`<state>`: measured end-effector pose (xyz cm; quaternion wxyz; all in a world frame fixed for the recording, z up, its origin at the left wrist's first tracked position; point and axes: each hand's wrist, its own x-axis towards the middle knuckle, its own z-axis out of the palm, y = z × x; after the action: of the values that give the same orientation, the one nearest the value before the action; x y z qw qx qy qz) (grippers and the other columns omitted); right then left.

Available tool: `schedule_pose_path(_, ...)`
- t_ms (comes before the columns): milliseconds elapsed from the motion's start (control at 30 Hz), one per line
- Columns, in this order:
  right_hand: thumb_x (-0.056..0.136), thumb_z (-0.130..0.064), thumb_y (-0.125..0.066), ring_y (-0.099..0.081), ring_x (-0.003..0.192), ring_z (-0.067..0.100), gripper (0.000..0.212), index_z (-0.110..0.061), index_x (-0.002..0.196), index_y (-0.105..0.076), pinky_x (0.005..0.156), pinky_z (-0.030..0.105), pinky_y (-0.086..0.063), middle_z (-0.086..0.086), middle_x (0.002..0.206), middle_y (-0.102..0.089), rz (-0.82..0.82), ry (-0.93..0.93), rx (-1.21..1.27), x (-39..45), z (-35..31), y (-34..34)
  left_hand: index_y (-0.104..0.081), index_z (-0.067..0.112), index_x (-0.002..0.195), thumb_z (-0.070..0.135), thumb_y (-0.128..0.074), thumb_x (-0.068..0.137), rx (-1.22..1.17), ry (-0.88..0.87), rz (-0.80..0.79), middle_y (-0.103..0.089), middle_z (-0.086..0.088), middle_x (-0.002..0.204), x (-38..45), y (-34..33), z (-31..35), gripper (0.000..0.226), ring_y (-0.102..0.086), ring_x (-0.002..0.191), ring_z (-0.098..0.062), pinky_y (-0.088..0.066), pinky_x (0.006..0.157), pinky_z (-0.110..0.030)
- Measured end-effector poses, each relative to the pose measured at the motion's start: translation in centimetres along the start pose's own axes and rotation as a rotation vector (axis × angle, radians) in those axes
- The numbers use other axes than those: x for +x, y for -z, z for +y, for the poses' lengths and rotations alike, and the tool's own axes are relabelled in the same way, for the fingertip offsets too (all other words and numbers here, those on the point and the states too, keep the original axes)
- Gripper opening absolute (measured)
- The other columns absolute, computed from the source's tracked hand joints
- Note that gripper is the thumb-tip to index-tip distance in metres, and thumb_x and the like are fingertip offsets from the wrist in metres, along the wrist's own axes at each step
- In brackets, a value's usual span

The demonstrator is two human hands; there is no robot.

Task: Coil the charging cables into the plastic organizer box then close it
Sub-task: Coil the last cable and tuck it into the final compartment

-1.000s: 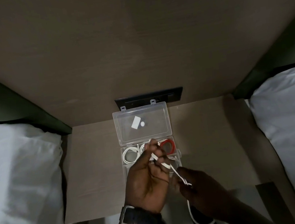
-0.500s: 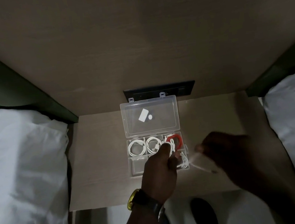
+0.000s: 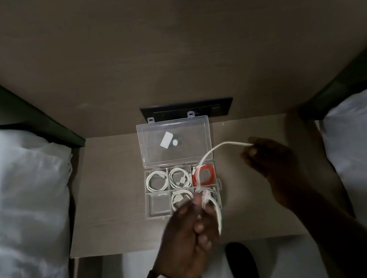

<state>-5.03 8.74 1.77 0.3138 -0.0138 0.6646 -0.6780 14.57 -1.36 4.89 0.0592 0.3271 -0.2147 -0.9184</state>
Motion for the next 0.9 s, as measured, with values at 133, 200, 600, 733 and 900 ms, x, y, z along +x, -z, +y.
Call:
schedule_pose_path(133,0.086,-0.029,-0.071,-0.063,0.073,0.013,0.008,-0.021,0.088,-0.074,0.060,0.015,-0.039,-0.014,0.075,-0.056,-0.069,0.312,-1.088,-1.2,3.3,1.8,-0.059,0.012,0.084,0.034,-0.041,0.097,-0.267,-0.212,-0.004,-0.045,0.007,0.053,1.7,0.7,3.2,0.031,-0.042,0.045,-0.006,-0.037,0.045,-0.018)
schedule_pose_path(200,0.083,-0.025,-0.075,-0.059,0.073,0.023,0.010,-0.019,0.076,-0.072,0.061,0.025,-0.043,-0.007,0.074,-0.050,-0.169,0.472,-1.230,-2.8,4.1,2.2,-0.060,0.011,0.087,0.031,-0.041,0.098,-0.271,-0.289,0.075,-0.047,0.007,0.056,2.9,1.0,4.2,0.030,-0.045,0.048,-0.006,-0.041,0.047,-0.018)
schedule_pose_path(600,0.094,-0.038,-0.050,-0.057,0.095,-0.017,0.015,-0.032,0.107,-0.052,0.075,-0.007,-0.039,-0.013,0.119,-0.050,-0.387,0.827,-0.966,-6.1,-2.3,-0.1,-0.063,-0.002,0.087,0.026,-0.047,0.098,0.929,-0.322,0.136,-0.058,0.001,0.056,4.5,0.1,-0.7,0.034,-0.052,0.049,-0.009,-0.042,0.051,-0.017)
schedule_pose_path(733,0.078,-0.037,-0.076,-0.058,0.058,0.015,0.021,-0.026,0.079,-0.058,0.055,0.035,-0.049,0.001,0.068,-0.060,-0.221,0.434,-0.719,-1.5,-2.1,0.2,-0.066,0.000,0.087,0.038,-0.051,0.094,0.590,-0.208,0.078,-0.047,0.008,0.049,2.5,-1.3,-0.9,0.041,-0.034,0.044,-0.009,-0.029,0.045,-0.018)
schedule_pose_path(900,0.089,-0.026,-0.062,-0.062,0.065,0.000,0.007,-0.028,0.082,-0.064,0.064,0.023,-0.048,-0.015,0.074,-0.068,-0.283,0.312,-0.603,-3.5,3.5,-3.5,-0.061,0.007,0.090,0.030,-0.049,0.093,-0.085,-0.188,0.093,-0.043,0.005,0.052,3.1,-1.8,0.5,0.026,-0.034,0.043,-0.007,-0.026,0.045,-0.019)
